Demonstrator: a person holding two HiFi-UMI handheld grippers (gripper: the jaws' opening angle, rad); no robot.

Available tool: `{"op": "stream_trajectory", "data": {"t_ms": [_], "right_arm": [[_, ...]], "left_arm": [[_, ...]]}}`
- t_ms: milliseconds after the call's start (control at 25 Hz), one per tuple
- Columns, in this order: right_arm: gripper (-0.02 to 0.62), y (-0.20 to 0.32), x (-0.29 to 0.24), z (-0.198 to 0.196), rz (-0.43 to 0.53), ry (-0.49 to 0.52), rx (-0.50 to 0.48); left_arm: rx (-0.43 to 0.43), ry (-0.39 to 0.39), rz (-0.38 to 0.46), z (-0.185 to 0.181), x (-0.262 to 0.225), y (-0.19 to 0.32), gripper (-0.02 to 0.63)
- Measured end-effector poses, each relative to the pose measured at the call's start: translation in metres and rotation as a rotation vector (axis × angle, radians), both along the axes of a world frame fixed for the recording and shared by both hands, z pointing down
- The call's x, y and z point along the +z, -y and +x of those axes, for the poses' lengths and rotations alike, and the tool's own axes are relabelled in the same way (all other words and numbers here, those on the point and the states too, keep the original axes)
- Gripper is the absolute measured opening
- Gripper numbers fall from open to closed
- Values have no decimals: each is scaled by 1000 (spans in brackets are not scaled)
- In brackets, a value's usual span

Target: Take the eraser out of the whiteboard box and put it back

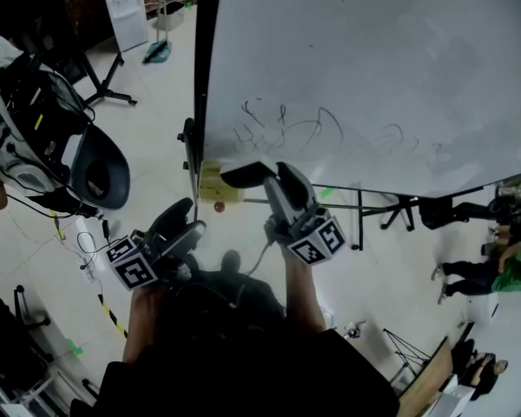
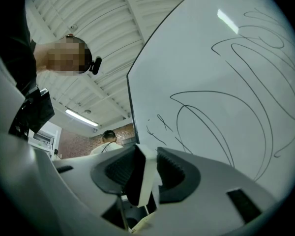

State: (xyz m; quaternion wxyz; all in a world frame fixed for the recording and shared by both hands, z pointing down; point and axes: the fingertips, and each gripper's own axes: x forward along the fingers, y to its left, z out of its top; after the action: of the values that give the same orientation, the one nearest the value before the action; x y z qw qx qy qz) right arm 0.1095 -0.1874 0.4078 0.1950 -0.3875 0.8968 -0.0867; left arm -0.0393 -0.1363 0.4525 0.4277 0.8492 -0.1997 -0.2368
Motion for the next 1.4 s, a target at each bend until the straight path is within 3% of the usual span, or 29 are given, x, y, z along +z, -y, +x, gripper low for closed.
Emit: {"op": "stream_trajectory", "data": {"t_ms": [1400], "right_arm": [[164, 7, 66, -46, -27, -352, -59]], "left_arm": [[-18, 5, -21, -9, 8, 3, 367]]}}
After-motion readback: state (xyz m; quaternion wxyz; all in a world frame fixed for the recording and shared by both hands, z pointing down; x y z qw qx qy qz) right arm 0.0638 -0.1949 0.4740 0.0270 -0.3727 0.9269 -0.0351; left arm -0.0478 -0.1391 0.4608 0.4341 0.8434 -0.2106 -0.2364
